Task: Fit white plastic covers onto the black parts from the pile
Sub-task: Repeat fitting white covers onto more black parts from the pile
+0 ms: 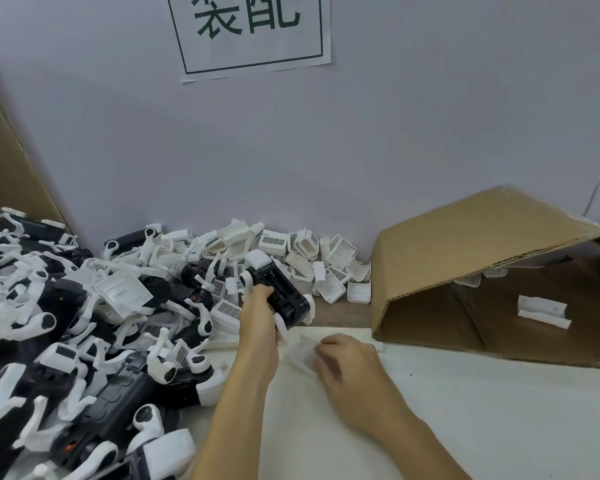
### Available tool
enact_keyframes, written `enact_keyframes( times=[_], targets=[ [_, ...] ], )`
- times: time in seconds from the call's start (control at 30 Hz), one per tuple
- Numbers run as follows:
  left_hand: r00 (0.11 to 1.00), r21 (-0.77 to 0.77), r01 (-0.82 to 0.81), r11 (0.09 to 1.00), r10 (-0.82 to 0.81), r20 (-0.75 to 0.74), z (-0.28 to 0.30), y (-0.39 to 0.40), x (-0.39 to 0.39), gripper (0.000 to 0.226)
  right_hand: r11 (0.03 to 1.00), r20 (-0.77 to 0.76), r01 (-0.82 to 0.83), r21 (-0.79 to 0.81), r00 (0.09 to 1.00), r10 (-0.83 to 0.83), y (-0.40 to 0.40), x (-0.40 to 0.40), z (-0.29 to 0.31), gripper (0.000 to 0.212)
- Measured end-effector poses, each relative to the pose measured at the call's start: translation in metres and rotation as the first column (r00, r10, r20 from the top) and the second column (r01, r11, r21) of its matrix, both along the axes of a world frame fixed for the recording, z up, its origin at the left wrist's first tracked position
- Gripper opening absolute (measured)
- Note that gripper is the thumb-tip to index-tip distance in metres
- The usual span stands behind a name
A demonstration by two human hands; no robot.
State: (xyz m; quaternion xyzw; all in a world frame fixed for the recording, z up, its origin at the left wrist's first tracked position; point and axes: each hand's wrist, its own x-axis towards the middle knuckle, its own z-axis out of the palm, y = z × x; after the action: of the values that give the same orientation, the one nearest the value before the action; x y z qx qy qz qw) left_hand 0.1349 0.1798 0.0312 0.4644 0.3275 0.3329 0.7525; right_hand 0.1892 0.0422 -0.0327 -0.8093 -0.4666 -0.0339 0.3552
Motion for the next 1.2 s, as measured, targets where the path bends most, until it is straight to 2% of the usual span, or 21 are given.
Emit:
enact_keyframes(
  times=[0.1, 0.2, 0.3, 0.4, 0.5, 0.6, 0.7, 0.77, 0.83, 0.93, 1.1, 1.2],
  targets=[
    [1.000, 0.035, 0.006, 0.999, -0.006, 0.021, 0.000, -0.002, -0.001, 0.025, 0.948, -0.195, 0.189, 0.255, 0.971, -0.141, -0.001, 0.007, 0.003, 0.008],
    [0.998, 0.062, 0.018, 0.998, -0.022, 0.065, 0.000, 0.000, -0.001, 0.024, 0.866, -0.367, 0.323, 0.382, 0.913, -0.179, -0.005, 0.010, 0.006, 0.032],
    [0.999, 0.126, 0.046, 0.991, -0.047, 0.004, -0.002, -0.002, -0.002, 0.025, 0.815, -0.494, 0.376, 0.441, 0.860, -0.129, -0.006, 0.011, 0.009, 0.035],
    [0.997, 0.161, 0.062, 0.985, -0.055, -0.048, -0.002, -0.005, -0.002, 0.026, 0.793, -0.423, 0.365, 0.488, 0.894, -0.151, -0.007, 0.011, 0.010, 0.031],
    [0.996, 0.180, 0.065, 0.982, -0.052, -0.077, -0.002, -0.007, -0.002, 0.028, 0.832, -0.181, 0.242, 0.499, 0.968, -0.173, -0.010, 0.007, 0.014, 0.027],
    [0.994, 0.208, 0.060, 0.976, -0.039, -0.103, -0.001, -0.010, -0.004, 0.029, 0.952, -0.028, 0.052, 0.300, 0.999, -0.046, -0.013, 0.001, 0.013, 0.031],
    [0.996, 0.205, 0.026, 0.978, -0.008, -0.090, 0.000, -0.012, -0.005, 0.032, 0.979, -0.048, -0.171, 0.109, 0.983, 0.177, -0.013, -0.009, 0.012, 0.034],
    [0.997, 0.198, 0.010, 0.980, 0.006, -0.079, 0.002, -0.013, -0.006, 0.042, 0.970, -0.090, -0.223, 0.100, 0.969, 0.232, -0.010, -0.012, 0.013, 0.034],
    [0.997, 0.188, 0.005, 0.982, 0.010, -0.075, 0.002, -0.013, -0.006, 0.050, 0.975, -0.056, -0.176, 0.134, 0.981, 0.184, -0.008, -0.011, 0.012, 0.030],
    [0.997, 0.171, 0.001, 0.985, 0.012, -0.077, 0.000, -0.011, -0.004, 0.037, 0.989, 0.053, -0.046, 0.137, 0.998, 0.039, -0.008, -0.006, 0.009, 0.038],
    [0.998, 0.202, 0.027, 0.979, -0.014, -0.069, -0.003, -0.011, -0.001, 0.030, 0.980, -0.092, 0.033, 0.196, 0.996, -0.016, -0.007, 0.000, 0.007, 0.052],
    [0.996, 0.229, 0.051, 0.972, -0.035, -0.076, -0.004, -0.011, -0.001, 0.029, 0.983, -0.055, 0.048, 0.176, 0.998, -0.039, -0.007, 0.000, 0.006, 0.038]
  ],
)
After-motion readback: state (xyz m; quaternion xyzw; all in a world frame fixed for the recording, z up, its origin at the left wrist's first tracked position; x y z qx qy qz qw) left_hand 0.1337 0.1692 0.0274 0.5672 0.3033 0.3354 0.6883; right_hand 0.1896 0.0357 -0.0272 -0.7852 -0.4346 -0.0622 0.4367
